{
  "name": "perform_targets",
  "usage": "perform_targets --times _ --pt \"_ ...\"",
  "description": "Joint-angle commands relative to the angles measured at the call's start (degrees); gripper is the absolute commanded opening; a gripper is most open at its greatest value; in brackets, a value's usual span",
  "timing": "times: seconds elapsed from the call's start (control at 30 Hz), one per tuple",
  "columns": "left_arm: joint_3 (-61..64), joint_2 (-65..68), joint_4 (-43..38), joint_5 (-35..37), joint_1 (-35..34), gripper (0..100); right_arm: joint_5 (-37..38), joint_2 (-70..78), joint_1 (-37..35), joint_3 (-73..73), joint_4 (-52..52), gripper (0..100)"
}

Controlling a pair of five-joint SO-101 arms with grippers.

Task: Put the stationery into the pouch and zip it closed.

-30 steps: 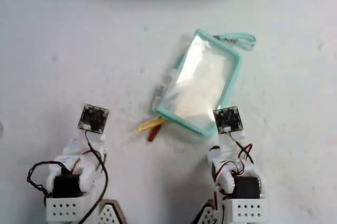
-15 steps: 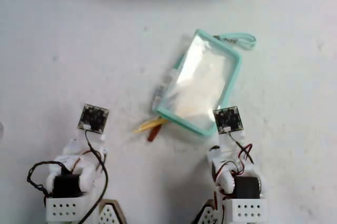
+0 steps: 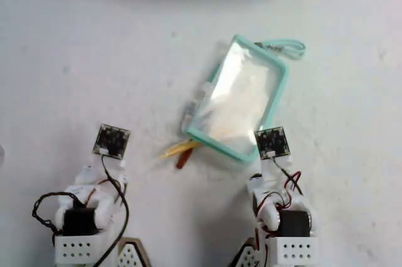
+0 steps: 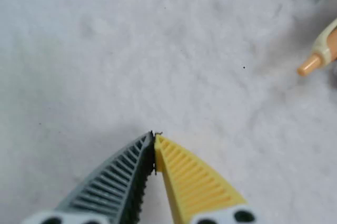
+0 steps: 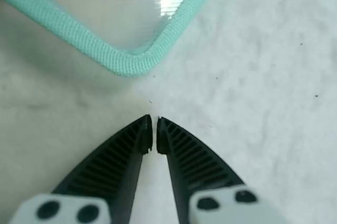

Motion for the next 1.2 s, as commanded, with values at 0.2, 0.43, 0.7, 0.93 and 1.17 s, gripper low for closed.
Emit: perform_targets --times 0.2,0.43,0.7,0.93,1.17 --pt "-0.2 -0.8 0.5 0.3 -0.2 3 -0.6 -0.4 0.4 0.4 0.2 1.8" --pt "-0.2 -0.8 0.5 0.3 -0.5 2 -0.4 -0.4 0.1 0.4 0.2 1.8" --pt "-5.4 -0.8 0.3 0.2 -10.2 2 -0.6 -0.4 0.1 0.4 0.1 1.8" --pt "-16.1 -0.8 0.7 0.3 -14.0 2 -0.6 -0.4 0.4 0.4 -2.2 1.8" --pt "-21.5 -0.9 -4.8 0.7 -13.8 3 -0.4 -0.4 0.4 0.4 -2.2 1.8"
